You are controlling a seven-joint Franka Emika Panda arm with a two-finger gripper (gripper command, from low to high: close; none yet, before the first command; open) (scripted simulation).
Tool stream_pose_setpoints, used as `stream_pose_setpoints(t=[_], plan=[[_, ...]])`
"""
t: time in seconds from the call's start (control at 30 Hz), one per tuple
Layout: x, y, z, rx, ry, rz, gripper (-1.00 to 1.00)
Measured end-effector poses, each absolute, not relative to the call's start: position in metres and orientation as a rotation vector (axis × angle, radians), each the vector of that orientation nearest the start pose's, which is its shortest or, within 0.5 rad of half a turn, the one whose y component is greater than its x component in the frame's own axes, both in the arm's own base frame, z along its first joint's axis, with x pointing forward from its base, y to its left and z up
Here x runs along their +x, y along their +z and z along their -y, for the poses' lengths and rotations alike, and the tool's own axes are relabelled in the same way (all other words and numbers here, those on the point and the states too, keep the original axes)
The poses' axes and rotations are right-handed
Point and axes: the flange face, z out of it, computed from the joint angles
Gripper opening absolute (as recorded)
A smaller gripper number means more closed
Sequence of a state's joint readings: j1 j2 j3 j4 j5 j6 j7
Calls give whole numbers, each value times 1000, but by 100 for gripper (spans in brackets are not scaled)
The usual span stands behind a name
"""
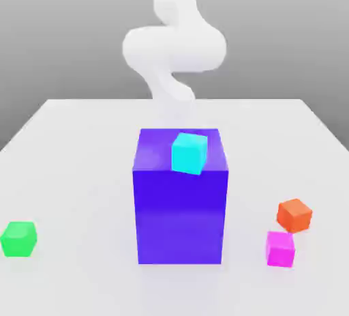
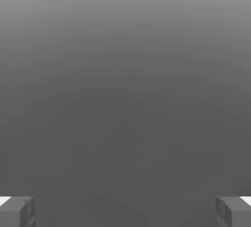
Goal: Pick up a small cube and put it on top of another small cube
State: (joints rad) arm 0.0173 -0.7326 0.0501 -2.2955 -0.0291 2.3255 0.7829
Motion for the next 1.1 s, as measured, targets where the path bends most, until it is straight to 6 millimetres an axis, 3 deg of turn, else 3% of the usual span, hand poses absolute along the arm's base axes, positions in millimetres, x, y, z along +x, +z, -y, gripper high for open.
stream_pose_setpoints(t=[0.2, 0.4, 0.57, 0.77, 0.83, 1.03, 1.07, 1.1], plan=[[429, 602, -120, -2767, -905, -700, 0], [454, 467, -168, -2826, -630, -822, 0], [440, 351, -195, -2843, -382, -998, 0], [382, 225, -220, -2851, -83, -1227, 0], [367, 199, -215, -2827, -20, -1343, 0], [362, 135, -211, -2807, 2, -1406, 0], [362, 129, -211, -2808, 1, -1406, -100], [362, 129, -211, -2808, 1, -1406, -100]])
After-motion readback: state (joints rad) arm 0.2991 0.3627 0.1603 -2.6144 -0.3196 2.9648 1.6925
